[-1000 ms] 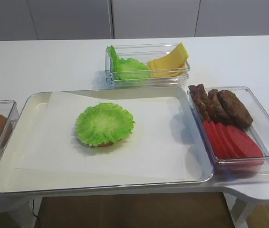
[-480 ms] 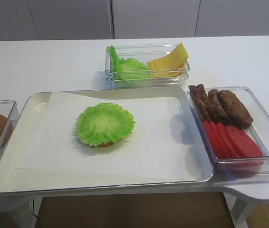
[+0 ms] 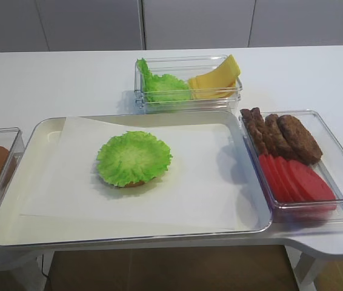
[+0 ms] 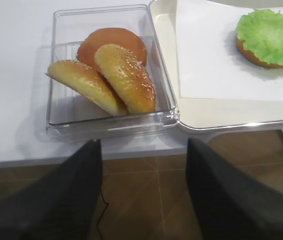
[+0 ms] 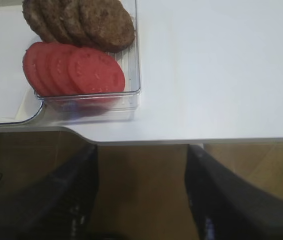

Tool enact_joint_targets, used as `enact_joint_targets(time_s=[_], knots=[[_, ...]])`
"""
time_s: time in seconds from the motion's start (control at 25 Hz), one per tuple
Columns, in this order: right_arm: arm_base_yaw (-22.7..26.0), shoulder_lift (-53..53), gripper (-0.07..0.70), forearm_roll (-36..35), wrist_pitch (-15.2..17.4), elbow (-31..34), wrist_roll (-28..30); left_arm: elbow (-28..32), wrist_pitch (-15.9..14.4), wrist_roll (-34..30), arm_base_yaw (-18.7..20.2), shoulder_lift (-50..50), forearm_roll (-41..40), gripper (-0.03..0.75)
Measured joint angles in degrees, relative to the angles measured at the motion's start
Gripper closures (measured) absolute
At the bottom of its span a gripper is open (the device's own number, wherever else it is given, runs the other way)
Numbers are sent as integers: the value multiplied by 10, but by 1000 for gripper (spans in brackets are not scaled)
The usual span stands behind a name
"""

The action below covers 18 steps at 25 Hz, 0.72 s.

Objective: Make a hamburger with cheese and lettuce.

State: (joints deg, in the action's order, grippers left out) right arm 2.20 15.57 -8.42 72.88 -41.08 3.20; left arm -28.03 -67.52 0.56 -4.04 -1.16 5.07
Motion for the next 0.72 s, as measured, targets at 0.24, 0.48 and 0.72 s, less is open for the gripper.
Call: enact_joint_targets(time_s=[0.24,0.48,0.72], knots=[[0,-81,214,0,2,6,11,0,0,0,0,0,0,313],[0,-123,214,-5,6,6,16,0,0,0,0,0,0,313],[0,-125,216,-26,6,6,22,0,0,0,0,0,0,313]])
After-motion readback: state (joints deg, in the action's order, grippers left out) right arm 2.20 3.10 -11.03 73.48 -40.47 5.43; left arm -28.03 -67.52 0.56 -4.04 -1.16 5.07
